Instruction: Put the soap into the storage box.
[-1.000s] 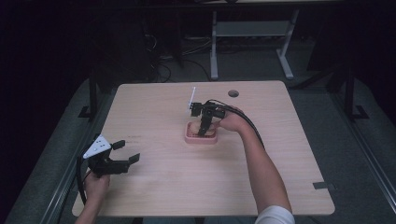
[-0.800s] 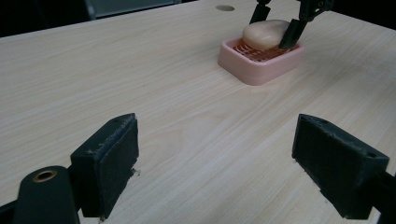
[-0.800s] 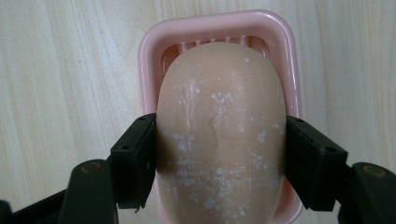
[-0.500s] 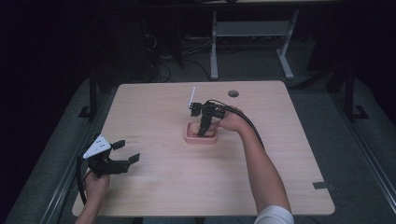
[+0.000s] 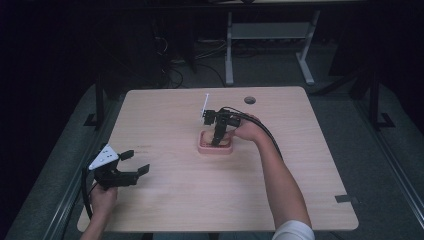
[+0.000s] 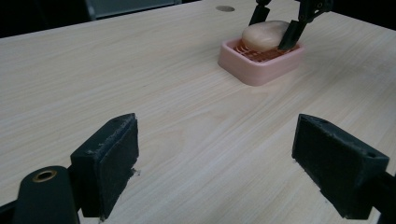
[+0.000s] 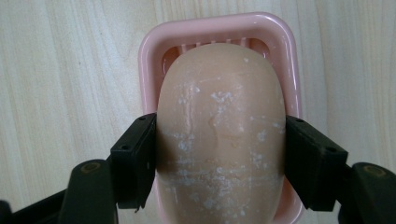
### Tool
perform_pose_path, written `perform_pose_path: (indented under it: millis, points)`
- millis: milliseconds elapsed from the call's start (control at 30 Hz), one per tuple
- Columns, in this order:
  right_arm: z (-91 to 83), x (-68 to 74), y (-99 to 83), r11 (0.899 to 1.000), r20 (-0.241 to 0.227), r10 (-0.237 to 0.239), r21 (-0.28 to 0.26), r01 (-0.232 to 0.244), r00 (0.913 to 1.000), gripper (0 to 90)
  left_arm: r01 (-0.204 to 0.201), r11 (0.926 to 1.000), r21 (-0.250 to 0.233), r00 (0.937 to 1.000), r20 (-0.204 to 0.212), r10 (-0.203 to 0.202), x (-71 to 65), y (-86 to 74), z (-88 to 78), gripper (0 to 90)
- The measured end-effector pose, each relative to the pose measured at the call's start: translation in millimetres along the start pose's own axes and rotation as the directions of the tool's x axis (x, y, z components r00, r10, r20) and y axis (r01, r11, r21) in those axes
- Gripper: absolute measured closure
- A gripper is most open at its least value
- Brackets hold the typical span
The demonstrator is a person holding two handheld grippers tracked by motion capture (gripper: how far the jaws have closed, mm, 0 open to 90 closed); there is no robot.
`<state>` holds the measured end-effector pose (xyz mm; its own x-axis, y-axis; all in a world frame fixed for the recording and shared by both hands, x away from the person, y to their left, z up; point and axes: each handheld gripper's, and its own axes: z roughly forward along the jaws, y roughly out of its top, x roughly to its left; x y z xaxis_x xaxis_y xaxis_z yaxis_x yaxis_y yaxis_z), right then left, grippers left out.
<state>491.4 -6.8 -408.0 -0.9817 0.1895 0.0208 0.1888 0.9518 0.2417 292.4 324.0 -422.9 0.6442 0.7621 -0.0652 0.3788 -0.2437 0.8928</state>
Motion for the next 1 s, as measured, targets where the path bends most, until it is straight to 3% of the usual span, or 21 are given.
perform_pose_path:
  millis: [700,867,1000]
  points:
    - [5.6,0.3,2.5,1.0,0.0,0.005,0.016,-0.005,1.0,31.8,-0.002,1.0,-0.001,1.0,-0.001,0.002,0.3,0.2,-0.6,14.3]
    - [-3.0,-2.0,1.6,0.998,-0.005,0.039,-0.044,-0.04,0.9992,28.5,0.0,1.0,0.0,1.0,0.0,0.0,0.0,0.3,-0.4,14.3]
    - [-2.8,-0.9,0.1,0.999,-0.001,0.041,-0.033,-0.041,0.9992,27.3,-0.003,1.0,0.001,1.0,0.001,0.003,-0.3,0.4,-0.3,14.3]
